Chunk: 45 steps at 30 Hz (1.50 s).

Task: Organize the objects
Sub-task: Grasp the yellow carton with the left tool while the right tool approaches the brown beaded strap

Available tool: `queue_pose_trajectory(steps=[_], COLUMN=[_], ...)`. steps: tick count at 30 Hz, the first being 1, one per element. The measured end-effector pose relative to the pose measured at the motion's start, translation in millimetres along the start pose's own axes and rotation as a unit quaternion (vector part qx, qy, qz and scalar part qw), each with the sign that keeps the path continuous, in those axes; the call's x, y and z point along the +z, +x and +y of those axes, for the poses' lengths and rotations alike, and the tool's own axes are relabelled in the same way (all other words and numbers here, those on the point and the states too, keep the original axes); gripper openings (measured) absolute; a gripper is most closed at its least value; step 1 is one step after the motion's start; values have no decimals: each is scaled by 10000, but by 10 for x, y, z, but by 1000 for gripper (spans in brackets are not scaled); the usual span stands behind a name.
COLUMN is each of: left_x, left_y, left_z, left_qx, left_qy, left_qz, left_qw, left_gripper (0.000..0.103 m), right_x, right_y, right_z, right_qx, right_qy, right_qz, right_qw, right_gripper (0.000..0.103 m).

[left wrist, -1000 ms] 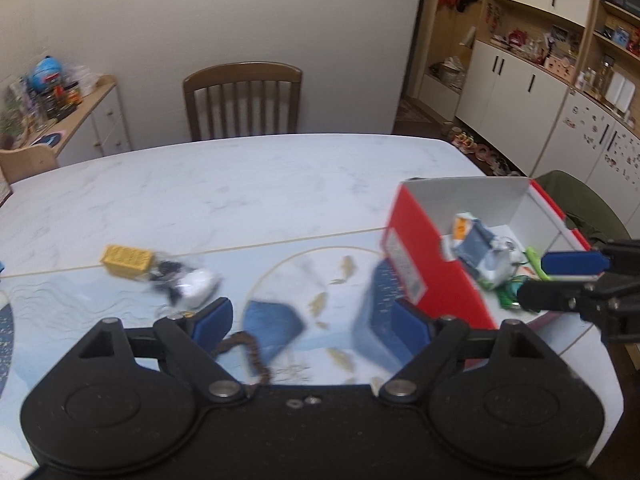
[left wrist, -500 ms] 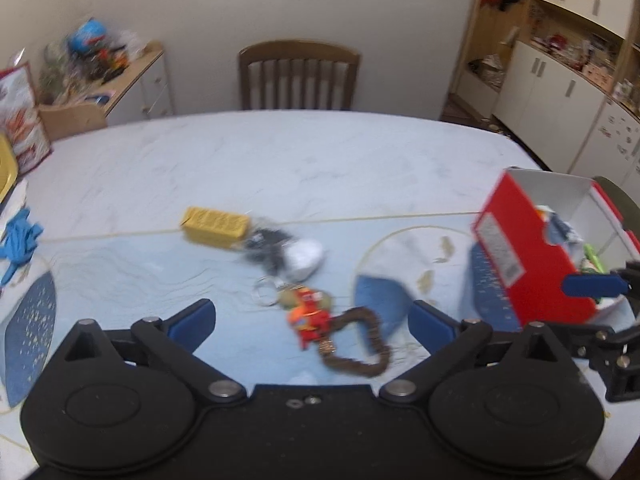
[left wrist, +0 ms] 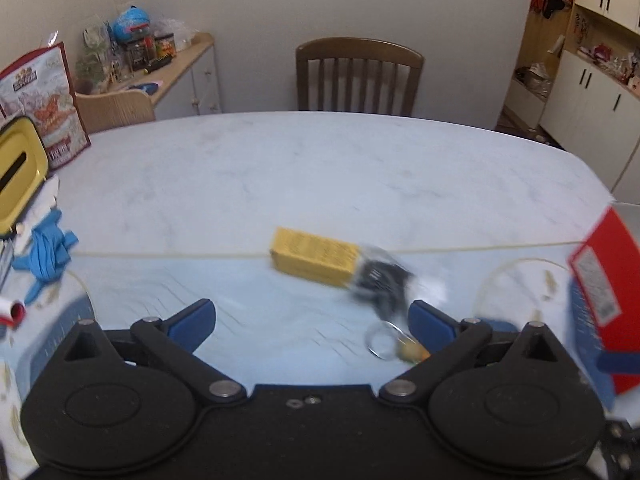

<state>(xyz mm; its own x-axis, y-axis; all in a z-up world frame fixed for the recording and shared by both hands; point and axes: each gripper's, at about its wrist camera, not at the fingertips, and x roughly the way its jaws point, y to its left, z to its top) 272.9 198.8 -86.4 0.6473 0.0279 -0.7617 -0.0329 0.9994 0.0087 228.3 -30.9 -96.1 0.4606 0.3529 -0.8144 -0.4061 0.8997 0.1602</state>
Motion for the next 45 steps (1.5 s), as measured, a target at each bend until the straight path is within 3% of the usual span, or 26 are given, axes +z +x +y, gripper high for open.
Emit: queue_pose_trajectory(steps=[6,18,28,33,41,45], left_x=[145,216,213,211,198,183], left_y=[375,824,997,1051,1077,1050], left_z=[113,23,46,55,41,31], left_qx=[196,-69,-172,-220,-228,-236], left_qy=[259,743,747,725,723,753], left_qz=[-3,78,199,221,270,237], left_qw=[9995,9972,9969,9969,9968,9966], left_gripper=[102,102,101,96,74,71], right_x=[8,59,114,123,126,127], right_y=[174,400,546,609,738,773], right_z=[63,122,89,133,203,232], right_qx=[-55,-114,-234,-273,-389,-402], right_qy=[-40,-203,-94,-213,-448,-514], right_qz=[203,368,418,468,535,547], right_qw=[9998,9991,9988,9983,9968,9964], right_gripper=[81,81,80,67,39,33])
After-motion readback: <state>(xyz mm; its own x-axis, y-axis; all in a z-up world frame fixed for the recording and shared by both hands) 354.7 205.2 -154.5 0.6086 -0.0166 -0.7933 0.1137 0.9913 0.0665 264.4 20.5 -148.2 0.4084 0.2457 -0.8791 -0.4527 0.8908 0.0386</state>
